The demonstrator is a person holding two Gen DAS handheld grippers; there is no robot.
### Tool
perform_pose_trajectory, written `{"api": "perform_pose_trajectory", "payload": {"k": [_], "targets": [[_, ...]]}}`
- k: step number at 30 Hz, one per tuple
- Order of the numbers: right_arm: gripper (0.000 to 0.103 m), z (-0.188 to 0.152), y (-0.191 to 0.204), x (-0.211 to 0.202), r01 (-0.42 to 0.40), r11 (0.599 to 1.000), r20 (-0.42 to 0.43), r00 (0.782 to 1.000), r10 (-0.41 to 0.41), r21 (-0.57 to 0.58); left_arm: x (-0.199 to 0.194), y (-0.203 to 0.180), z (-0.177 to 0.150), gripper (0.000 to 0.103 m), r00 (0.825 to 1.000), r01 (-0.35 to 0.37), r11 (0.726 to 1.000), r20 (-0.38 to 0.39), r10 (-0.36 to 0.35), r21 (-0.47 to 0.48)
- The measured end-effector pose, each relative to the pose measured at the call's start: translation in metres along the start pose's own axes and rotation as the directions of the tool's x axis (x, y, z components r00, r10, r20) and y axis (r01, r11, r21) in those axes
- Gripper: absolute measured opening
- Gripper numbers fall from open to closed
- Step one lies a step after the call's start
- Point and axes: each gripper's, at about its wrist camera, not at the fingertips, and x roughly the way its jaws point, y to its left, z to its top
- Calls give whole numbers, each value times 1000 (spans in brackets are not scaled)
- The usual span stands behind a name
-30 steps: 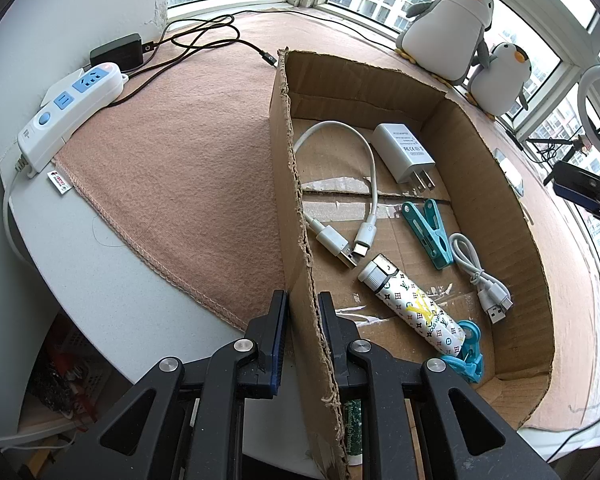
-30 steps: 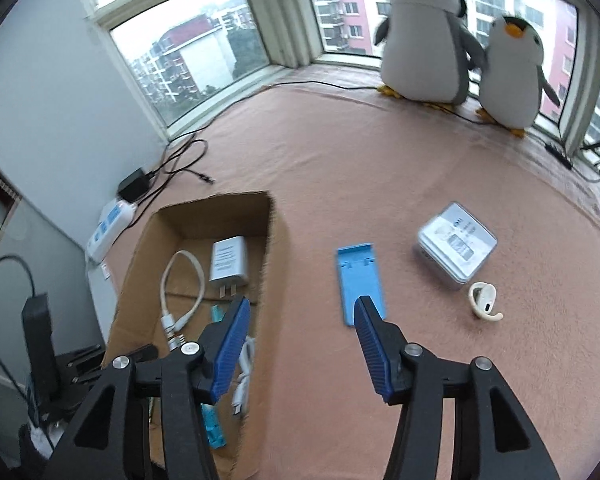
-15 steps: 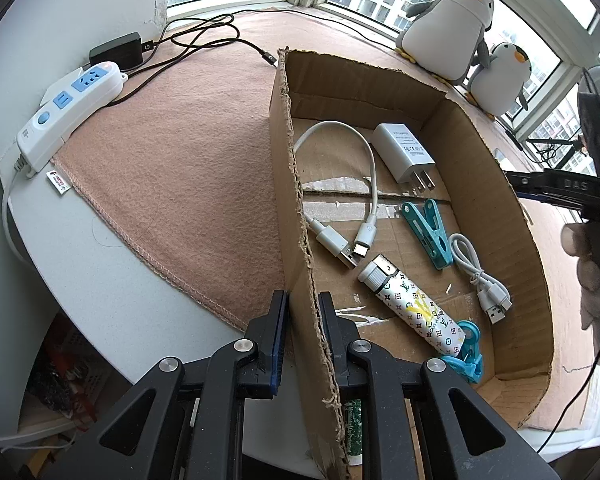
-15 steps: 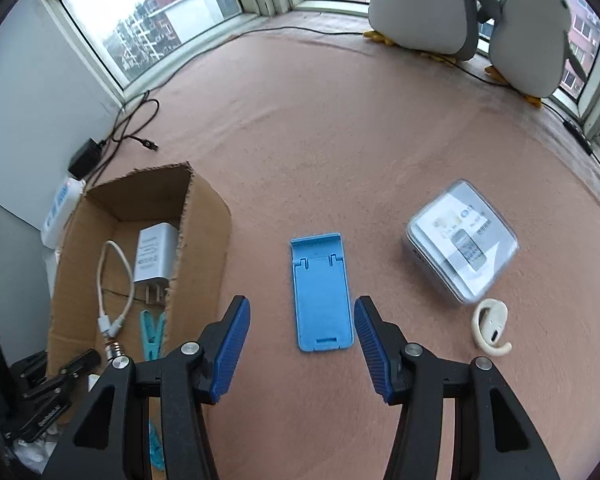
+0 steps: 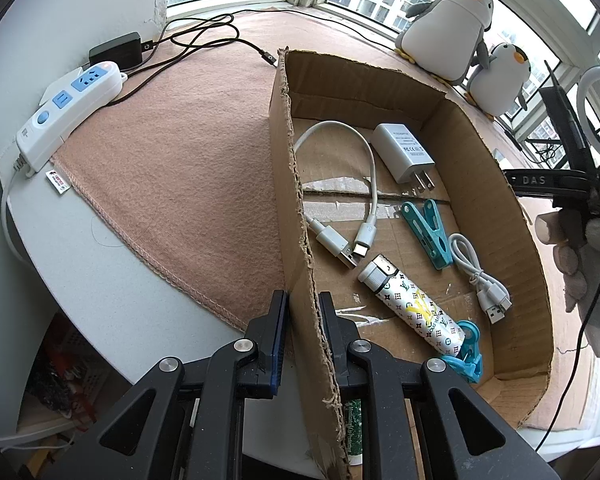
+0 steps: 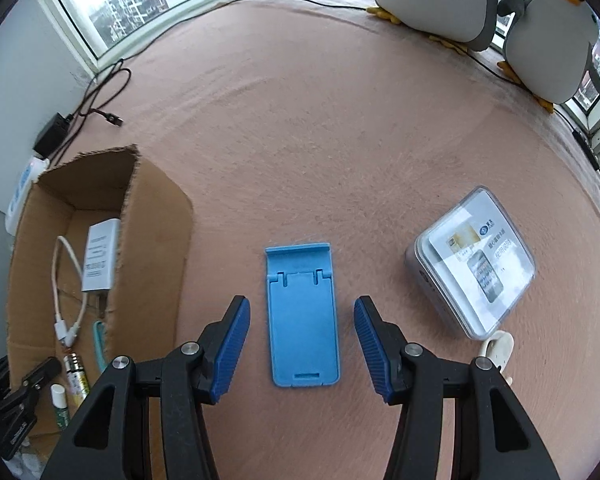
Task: Organize rigid objects
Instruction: 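Move the right gripper over the blue phone stand, then close the right gripper on the blue phone stand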
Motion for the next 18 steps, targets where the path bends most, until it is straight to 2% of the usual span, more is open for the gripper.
{"api": "perform_pose_trajectory", "payload": {"k": [13,18], "targets": [[50,3,9,6,57,997,-21,998,-58,-47,0,0,1,16,1000,0,1000,0,0,-1],[33,-1,15,5,49,997,-21,999,-50,-59,0,0,1,16,1000,-1,1000,1,1,-1]]}}
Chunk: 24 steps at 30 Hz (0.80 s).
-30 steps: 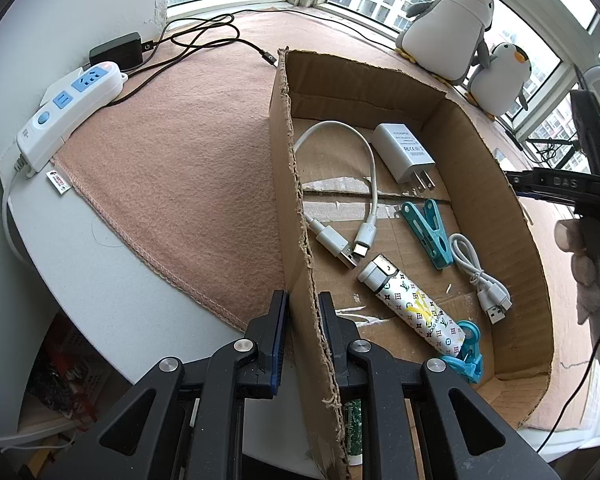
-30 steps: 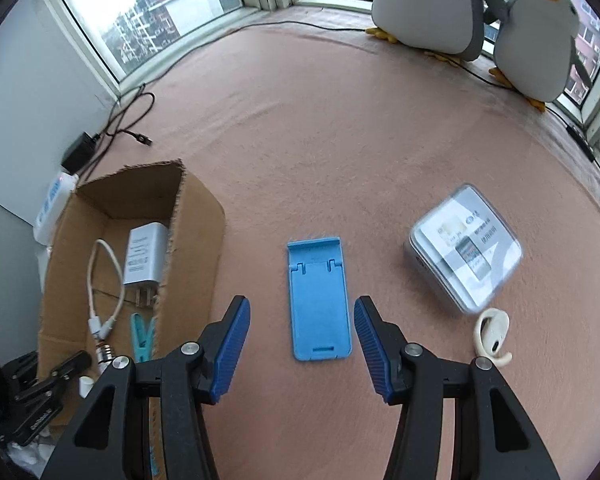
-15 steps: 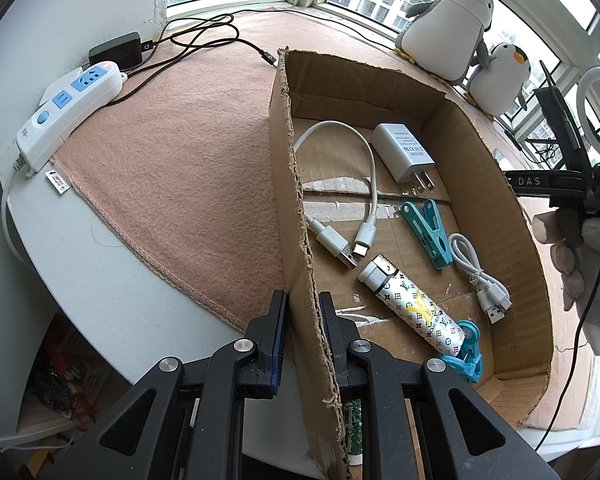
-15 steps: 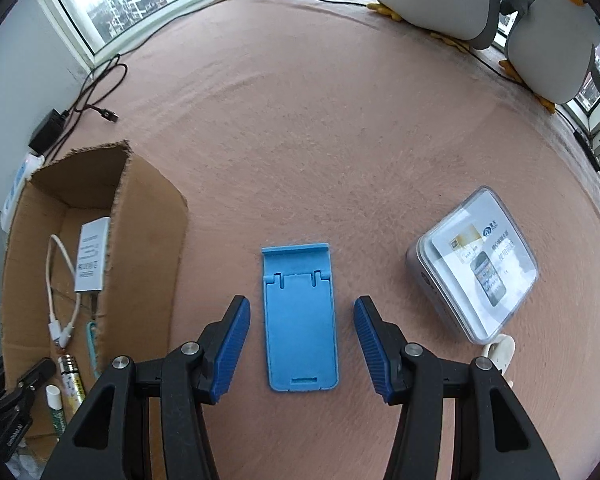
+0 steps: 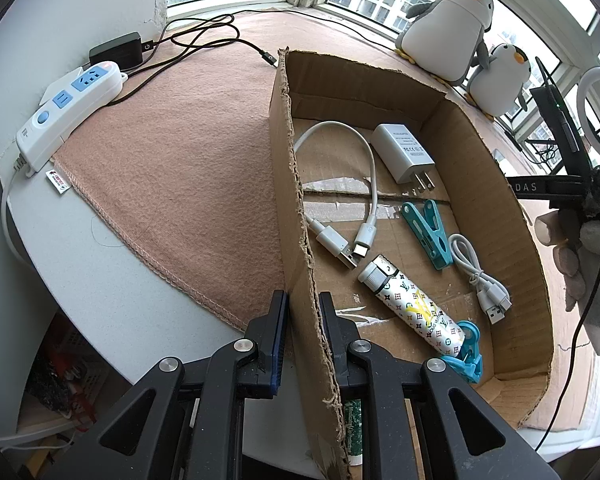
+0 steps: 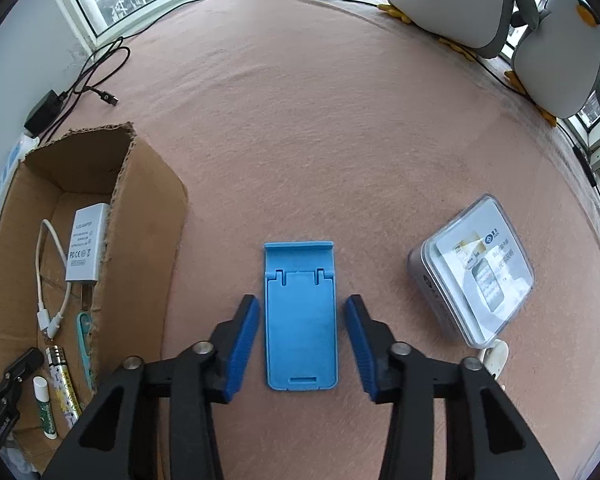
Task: Organize rigid objects
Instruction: 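Close the right gripper on the blue phone stand, then carry the blue phone stand with the right gripper into the box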
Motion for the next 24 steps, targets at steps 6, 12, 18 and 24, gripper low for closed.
{"api": "perform_pose_trajectory", "payload": {"k": [6,12,18,24], "targets": [[33,-5,0,-3,5,1000,15,1000,-5,7,0,0,0,16,1000,1,1000,-1,-1,1],[33,-20,0,-10,9,1000,31,999,-9,8,0,0,0,16,1000,1,1000,0,-1,0],[33,-33,-8,-22,-1,1000,56,998,-1,21,0,0,0,16,1000,1,1000,-1,-1,0],[33,-43,-10,-43,-8,1000,104,995,5,26,0,0,1,16,1000,0,1000,0,0,1]]}}
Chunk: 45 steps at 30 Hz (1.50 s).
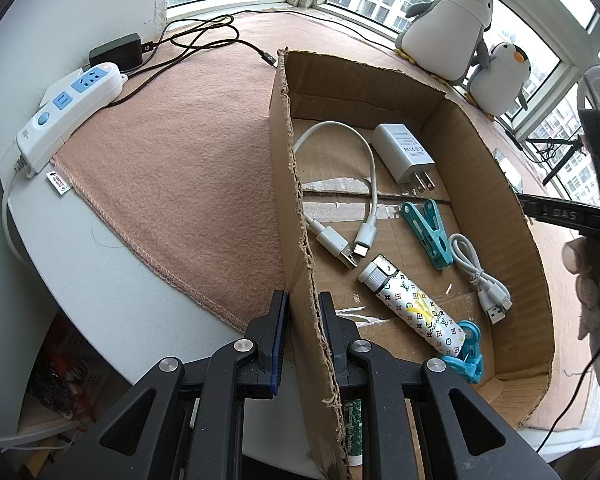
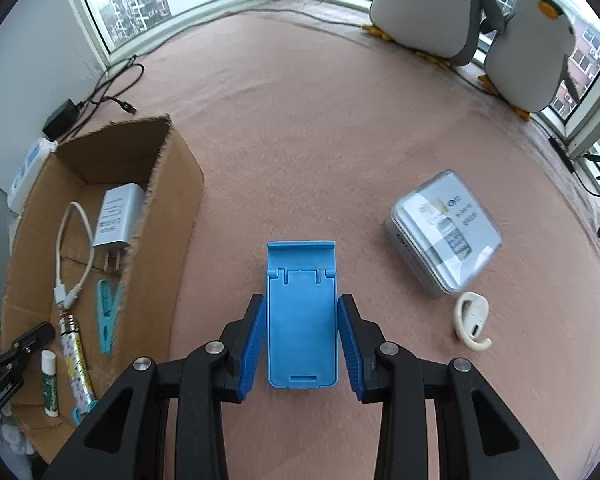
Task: Organize rigid objects
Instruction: 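Carry the blue phone stand with the right gripper into the box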
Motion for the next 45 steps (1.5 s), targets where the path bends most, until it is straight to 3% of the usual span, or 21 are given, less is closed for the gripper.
{"api": "perform_pose_trajectory", "payload": {"k": [8,15,27,45], "targets": [[33,1,18,-53,-46,998,109,993,49,-36,0,0,0,16,1000,-1,1000,0,1,0],[33,2,69,-81,-104,983,152,980,126,-150,0,0,1,16,1000,0,1000,0,0,0],[33,-4,139,-49,-151,946,52,984,172,-287,0,0,0,16,1000,1,1000,0,-1,0],[33,-7,153,-20,-148,941,-15,989,150,-304,0,0,0,16,1000,0,1000,0,0,0]]}}
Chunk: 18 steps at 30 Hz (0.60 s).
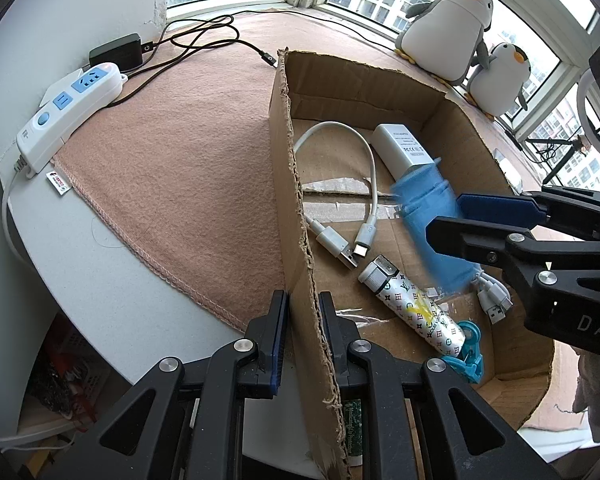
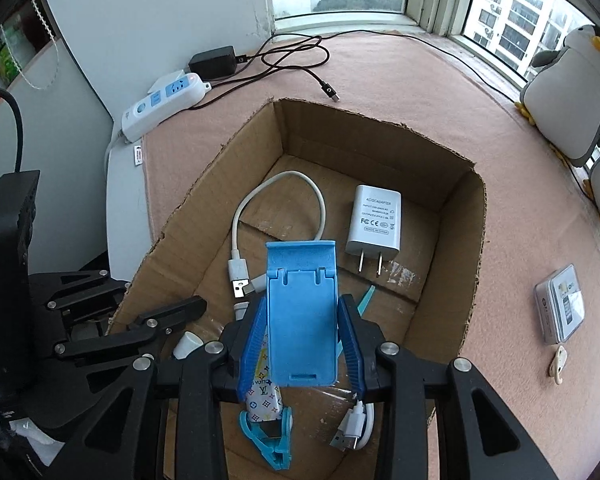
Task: Organize rigid objects
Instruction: 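Carry the blue phone stand with the right gripper into the box, then open the right gripper to release the stand in the box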
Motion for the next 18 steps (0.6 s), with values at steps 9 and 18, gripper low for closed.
{"api": "perform_pose_trajectory", "payload": {"k": [9,18], "targets": [[39,0,0,-1,-1,1000,5,1000,1,0,-1,0,1,16,1000,-2,1000,1,2,0],[39,-1,-5,-14,-15,999,45,999,13,31,-1,-1,1,16,1000,-4,1000,1,4,2]]}}
